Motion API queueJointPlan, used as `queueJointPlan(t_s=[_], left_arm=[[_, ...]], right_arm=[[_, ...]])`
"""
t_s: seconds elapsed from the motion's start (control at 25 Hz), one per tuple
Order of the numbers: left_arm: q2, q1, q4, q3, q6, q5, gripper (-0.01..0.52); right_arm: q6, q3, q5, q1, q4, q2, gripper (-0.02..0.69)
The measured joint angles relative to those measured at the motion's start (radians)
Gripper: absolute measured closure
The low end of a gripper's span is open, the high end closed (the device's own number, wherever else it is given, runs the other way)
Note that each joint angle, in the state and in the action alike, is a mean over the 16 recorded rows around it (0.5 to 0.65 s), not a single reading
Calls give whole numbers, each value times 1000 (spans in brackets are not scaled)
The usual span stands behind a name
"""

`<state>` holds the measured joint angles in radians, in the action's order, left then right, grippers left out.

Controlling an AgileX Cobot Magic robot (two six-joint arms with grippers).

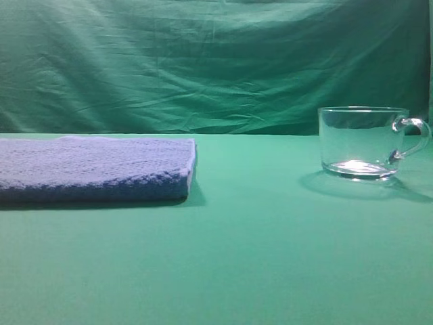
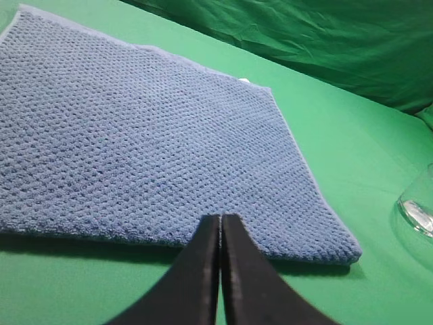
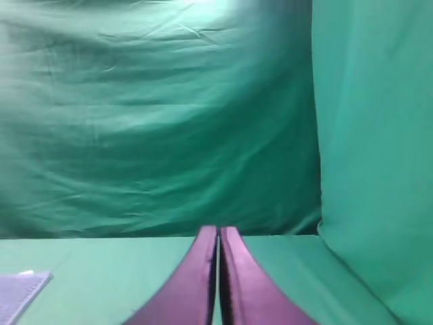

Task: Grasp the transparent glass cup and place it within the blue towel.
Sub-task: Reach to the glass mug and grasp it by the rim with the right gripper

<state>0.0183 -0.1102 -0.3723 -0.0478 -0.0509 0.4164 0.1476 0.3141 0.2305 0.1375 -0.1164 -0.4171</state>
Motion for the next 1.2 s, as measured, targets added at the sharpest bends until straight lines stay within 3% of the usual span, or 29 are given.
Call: queueJointPlan(t_s=[0.32, 0.48, 0.68, 1.0, 1.2], left_arm=[[0, 0, 0, 0, 0, 0, 514], [0, 0, 0, 0, 0, 0, 514], [0, 0, 0, 0, 0, 0, 514], [0, 0, 0, 0, 0, 0, 514], [0, 0, 0, 0, 0, 0, 514]], right_arm=[[-43, 223, 248, 41, 15, -407, 659], [-121, 327, 372, 47, 44, -567, 621], [-250, 425, 489, 65, 91, -716, 478], [-412, 489, 524, 119, 155, -890, 171], [-440, 493, 450, 149, 172, -987, 78]])
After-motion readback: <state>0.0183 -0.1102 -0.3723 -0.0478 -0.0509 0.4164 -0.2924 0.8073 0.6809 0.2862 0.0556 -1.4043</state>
